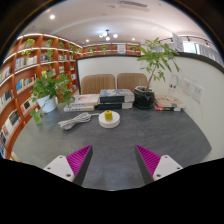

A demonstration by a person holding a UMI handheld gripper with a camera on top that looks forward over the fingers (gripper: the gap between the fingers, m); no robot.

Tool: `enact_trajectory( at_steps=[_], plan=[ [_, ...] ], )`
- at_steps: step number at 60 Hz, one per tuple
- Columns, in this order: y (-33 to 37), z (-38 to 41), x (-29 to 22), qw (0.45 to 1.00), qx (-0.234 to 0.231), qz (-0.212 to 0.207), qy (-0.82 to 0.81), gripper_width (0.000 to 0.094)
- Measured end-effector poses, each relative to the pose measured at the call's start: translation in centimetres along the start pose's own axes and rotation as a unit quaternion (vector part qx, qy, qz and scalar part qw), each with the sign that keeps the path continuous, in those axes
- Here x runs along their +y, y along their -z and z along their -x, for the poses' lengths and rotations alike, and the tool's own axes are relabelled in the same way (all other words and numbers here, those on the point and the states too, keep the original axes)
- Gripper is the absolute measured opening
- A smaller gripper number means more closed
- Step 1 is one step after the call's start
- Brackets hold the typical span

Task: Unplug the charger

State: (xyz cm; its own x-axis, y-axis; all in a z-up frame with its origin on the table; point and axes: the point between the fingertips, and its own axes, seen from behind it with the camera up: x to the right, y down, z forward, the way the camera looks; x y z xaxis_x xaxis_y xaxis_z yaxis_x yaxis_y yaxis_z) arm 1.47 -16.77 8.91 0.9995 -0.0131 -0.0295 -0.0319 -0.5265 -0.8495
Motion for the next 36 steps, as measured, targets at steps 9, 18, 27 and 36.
enact_trajectory(
  at_steps=[9, 18, 27, 36],
  plan=[
    [-10.8, 2.0, -3.4, 0.999, -0.018, -0.010, 0.029, 0.0824],
    [-18.0, 2.6, -6.5, 0.998, -0.032, -0.022, 0.048, 0.0745],
    [-23.2, 2.6, -7.9, 0.997, -0.029, -0.040, 0.065, 0.0521],
    [-24.6, 3.2, -7.4, 0.998, -0.031, -0.021, 0.054, 0.0178]
  ],
)
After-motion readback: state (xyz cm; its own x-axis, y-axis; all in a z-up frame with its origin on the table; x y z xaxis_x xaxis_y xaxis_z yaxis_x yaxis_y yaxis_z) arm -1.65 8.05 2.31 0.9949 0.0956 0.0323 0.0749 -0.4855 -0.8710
